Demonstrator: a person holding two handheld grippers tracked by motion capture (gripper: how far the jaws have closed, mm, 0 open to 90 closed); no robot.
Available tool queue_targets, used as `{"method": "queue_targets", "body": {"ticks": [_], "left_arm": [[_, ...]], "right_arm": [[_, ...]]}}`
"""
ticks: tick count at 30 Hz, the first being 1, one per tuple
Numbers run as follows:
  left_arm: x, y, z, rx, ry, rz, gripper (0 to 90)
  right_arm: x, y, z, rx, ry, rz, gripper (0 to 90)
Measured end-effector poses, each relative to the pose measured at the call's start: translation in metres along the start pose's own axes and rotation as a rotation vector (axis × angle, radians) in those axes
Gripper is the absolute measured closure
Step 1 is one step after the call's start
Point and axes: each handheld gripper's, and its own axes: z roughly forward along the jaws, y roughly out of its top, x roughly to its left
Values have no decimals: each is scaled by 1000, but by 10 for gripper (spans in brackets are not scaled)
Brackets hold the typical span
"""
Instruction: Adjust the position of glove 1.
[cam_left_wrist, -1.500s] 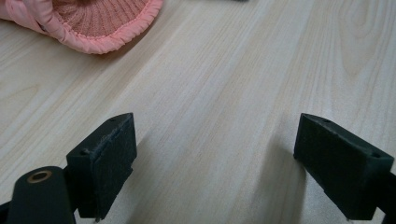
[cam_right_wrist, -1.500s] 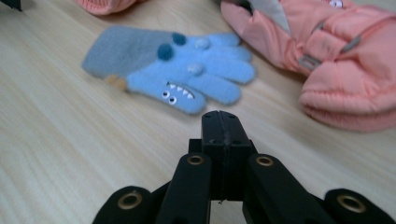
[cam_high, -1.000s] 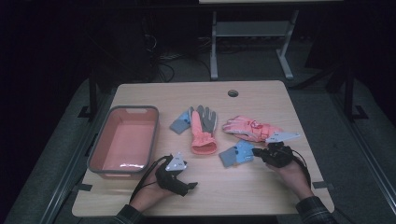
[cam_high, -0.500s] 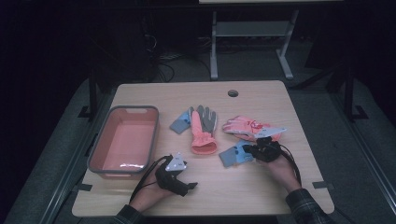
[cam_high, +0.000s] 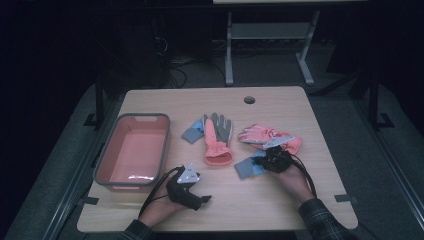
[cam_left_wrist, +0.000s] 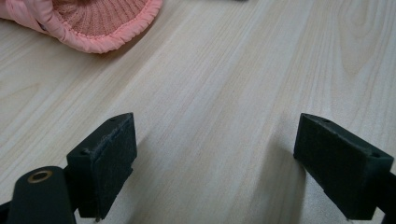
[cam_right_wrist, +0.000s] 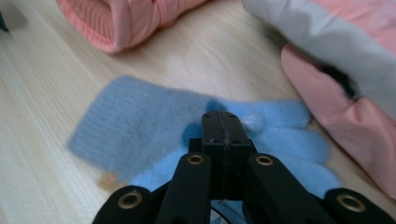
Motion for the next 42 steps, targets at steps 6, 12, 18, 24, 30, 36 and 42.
{"method": "queue_targets", "body": {"ticks": [6,12,18,24,30,36,42], "left_arm": [[0,0,0,1,1,0,125],[0,0,0,1,3,0,125],[0,0,0,2,4,0,126],[0,0,0,2,4,2,126],[0,0,0,2,4,1,126],[0,0,0,2,4,2,126],[0,0,0,3,2,0,126]], "right_arm": [[0,-2,-1,5,15,5,900],[5,-4,-3,14,36,-16,900],[12,-7,-5,22,62,-50,900],[20,-10,-7,30,88,-87,900],[30,-13,-9,37,121,-134,900],[41,-15,-10,44,167,-180,900],[54,-16,-11,59,213,-214,900]]}}
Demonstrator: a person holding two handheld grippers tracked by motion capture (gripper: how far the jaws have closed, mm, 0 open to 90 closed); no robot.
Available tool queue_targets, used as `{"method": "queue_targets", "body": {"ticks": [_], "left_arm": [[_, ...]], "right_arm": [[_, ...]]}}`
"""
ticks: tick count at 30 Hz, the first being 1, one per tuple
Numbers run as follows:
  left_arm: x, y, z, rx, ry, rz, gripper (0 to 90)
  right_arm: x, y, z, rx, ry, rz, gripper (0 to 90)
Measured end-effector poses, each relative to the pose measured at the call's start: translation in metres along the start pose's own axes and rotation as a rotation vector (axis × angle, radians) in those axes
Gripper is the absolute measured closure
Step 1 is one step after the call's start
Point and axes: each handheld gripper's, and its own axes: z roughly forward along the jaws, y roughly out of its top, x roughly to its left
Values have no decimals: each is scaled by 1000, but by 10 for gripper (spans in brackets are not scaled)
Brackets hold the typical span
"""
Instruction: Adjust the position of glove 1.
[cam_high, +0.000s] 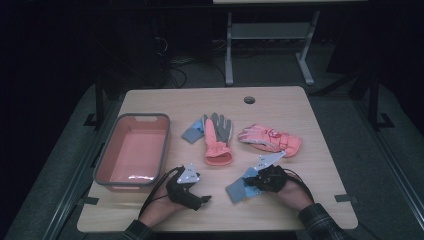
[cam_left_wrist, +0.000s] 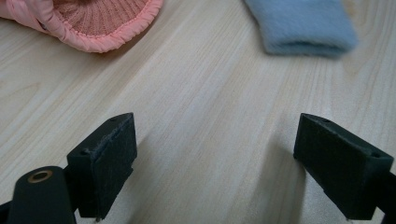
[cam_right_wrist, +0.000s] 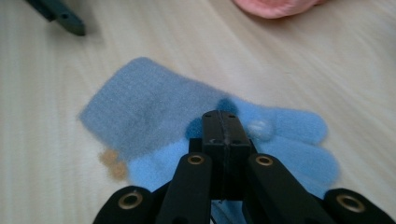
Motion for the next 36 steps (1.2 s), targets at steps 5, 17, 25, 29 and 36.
{"method": "queue_targets", "body": {"ticks": [5,17,25,29,36], "left_arm": [[0,0,0,-1,1,0,126],[-1,0,1,-8,3,-9,125],[-2,4,0,19,30,-30,193],[-1,7,-4,24,21,-61,342],[0,22,-11,25,55,-114,636]], "right_arm": [[10,1,2,6,37,-30,900],[8,0,-13,-52,-34,3,571],[-10,-34,-40,-94,-275,127,278],[-18,-56,-51,-109,-366,162,185],[-27,-78,-58,-104,-407,206,137]]}}
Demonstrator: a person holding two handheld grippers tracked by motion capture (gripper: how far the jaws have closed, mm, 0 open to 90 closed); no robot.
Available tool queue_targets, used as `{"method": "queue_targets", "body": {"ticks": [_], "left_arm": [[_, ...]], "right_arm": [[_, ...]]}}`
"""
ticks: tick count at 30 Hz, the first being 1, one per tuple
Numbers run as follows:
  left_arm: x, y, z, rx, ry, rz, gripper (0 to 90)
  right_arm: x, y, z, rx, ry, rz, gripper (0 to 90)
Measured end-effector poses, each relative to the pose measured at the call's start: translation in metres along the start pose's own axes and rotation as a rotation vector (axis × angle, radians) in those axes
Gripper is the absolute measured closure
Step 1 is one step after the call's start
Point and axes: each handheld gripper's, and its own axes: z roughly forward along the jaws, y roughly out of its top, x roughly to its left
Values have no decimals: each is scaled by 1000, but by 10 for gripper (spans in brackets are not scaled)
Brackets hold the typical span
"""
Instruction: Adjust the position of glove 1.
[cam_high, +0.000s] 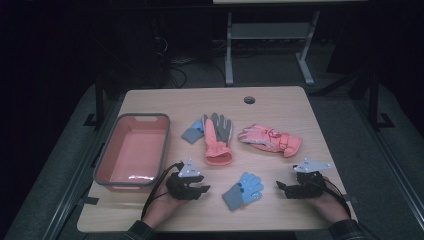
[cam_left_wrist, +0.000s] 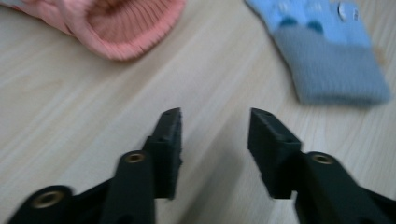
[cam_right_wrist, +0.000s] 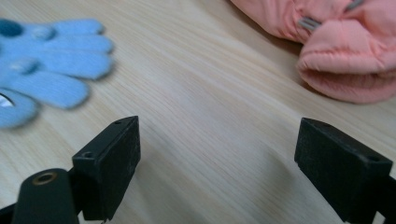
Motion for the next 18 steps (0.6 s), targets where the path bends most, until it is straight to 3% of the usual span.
{"method": "queue_targets", "body": {"ticks": [3,5,10,18], "left_arm": [[2,11,-3,-10,20,-28,828],[5,19,-3,-11,34,-51,893],[14,37,-3,-8,71,-68,895],[39,66,-2,-57,121,-92,895]], "right_arm": [[-2,-1,2,3,-1,13,133],[-2,-2,2,0,4,17,133],[-5,-2,3,10,39,35,135],[-5,-2,3,20,52,44,128]]}}
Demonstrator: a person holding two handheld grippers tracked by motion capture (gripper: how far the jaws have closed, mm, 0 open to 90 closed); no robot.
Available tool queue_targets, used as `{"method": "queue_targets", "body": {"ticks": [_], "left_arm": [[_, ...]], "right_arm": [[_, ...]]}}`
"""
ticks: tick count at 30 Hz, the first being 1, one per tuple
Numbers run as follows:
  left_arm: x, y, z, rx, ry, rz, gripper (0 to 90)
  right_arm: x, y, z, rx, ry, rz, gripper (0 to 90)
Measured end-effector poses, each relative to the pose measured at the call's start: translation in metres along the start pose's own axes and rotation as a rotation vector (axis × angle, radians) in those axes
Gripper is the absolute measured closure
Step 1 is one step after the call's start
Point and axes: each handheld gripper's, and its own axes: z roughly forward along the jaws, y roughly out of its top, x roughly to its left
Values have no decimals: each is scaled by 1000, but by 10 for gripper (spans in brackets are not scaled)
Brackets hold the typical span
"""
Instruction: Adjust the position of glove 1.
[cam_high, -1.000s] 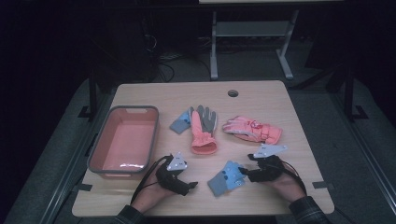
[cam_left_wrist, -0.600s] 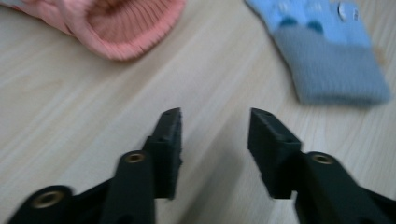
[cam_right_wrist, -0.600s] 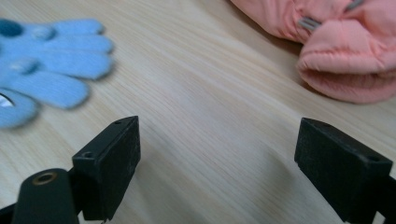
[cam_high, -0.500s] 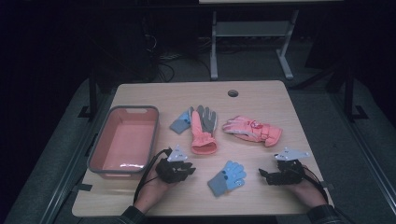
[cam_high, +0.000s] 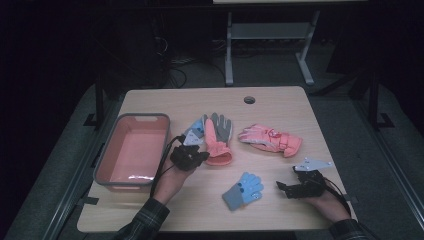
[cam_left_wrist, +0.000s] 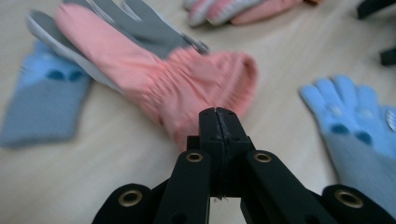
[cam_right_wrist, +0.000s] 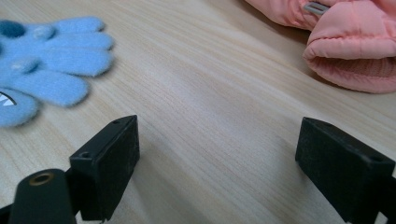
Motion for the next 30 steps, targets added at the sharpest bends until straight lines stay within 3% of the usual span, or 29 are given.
{"method": "queue_targets", "body": {"ticks": [9,15,17,24,30], "left_arm": [[30,29,18,-20,77,-50,895],[49,35,35,-1,129,-79,895],[54,35,41,6,129,-99,896],[64,30,66,73,152,-104,896],[63,34,77,72,136,-99,896]], "right_arm": [[0,0,0,1,1,1,128],[0,0,0,1,2,1,128],[0,0,0,1,2,1,128],[-1,1,1,-3,5,-10,128],[-1,1,1,-2,7,-11,128]]}}
